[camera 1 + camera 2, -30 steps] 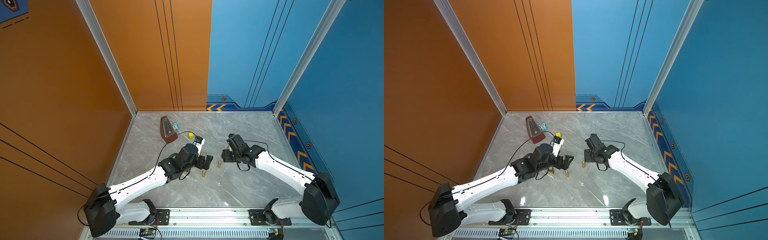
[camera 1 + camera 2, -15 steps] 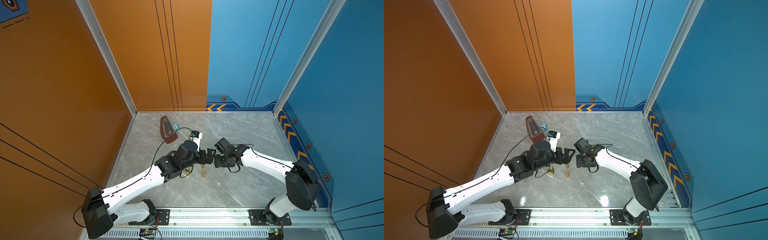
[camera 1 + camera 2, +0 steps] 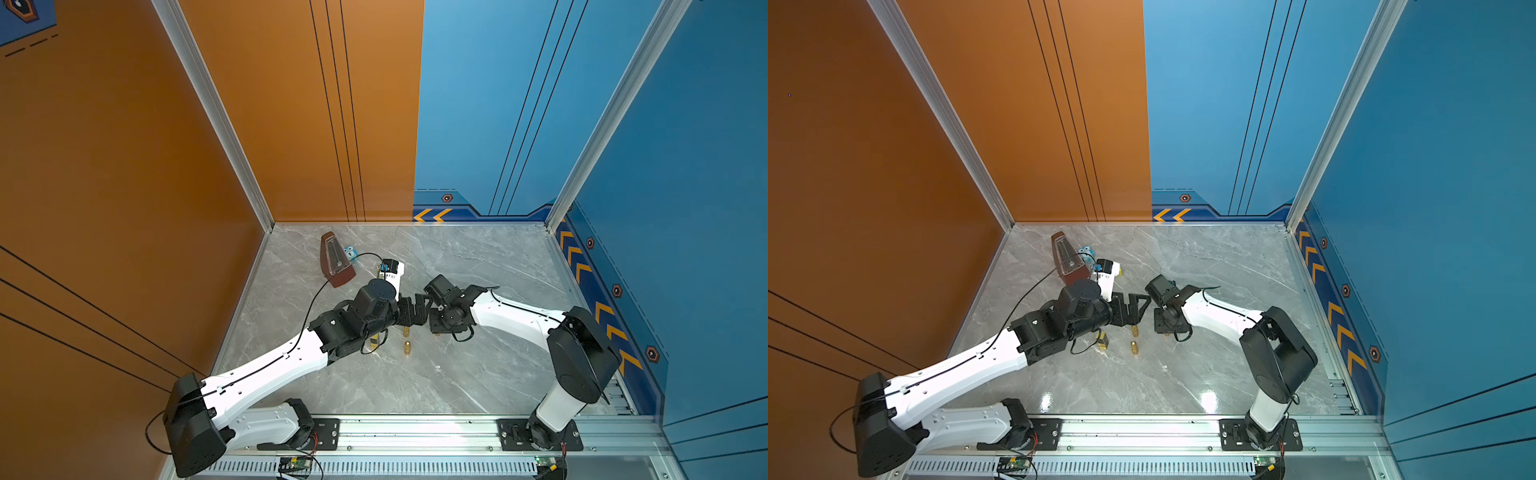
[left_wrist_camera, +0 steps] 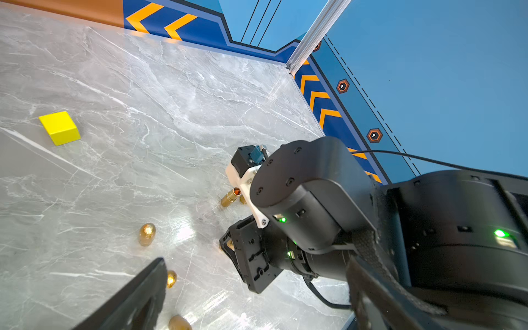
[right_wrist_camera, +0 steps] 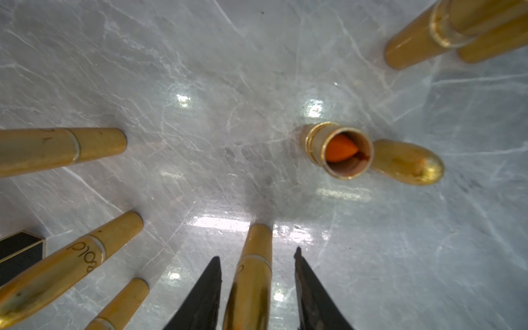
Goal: Open the lipstick cap
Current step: Pick up the lipstick at the center of the board.
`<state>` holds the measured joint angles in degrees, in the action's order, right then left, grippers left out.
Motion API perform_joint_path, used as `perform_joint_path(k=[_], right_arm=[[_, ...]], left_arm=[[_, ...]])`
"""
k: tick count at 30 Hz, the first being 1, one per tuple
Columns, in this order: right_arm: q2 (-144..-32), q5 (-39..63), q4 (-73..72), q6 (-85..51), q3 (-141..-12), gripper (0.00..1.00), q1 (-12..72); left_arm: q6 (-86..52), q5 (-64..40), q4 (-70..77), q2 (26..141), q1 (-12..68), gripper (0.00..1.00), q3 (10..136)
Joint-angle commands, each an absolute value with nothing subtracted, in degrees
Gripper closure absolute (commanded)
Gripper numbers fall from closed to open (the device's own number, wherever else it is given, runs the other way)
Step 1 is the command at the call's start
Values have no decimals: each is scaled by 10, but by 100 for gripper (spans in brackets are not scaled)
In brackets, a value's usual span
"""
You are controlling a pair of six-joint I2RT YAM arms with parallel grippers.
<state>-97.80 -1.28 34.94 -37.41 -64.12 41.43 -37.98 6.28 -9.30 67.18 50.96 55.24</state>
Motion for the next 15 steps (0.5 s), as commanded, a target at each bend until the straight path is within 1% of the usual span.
perform_joint_path(k=[1,15], right_arm=[[-988,-19,351,-378,-649,60,411],[-996,-21,344,-367,-648,77,406]], left_arm=[[-376,77,-103,664,507,1,572],[-362,80,-103,672,508,1,584]])
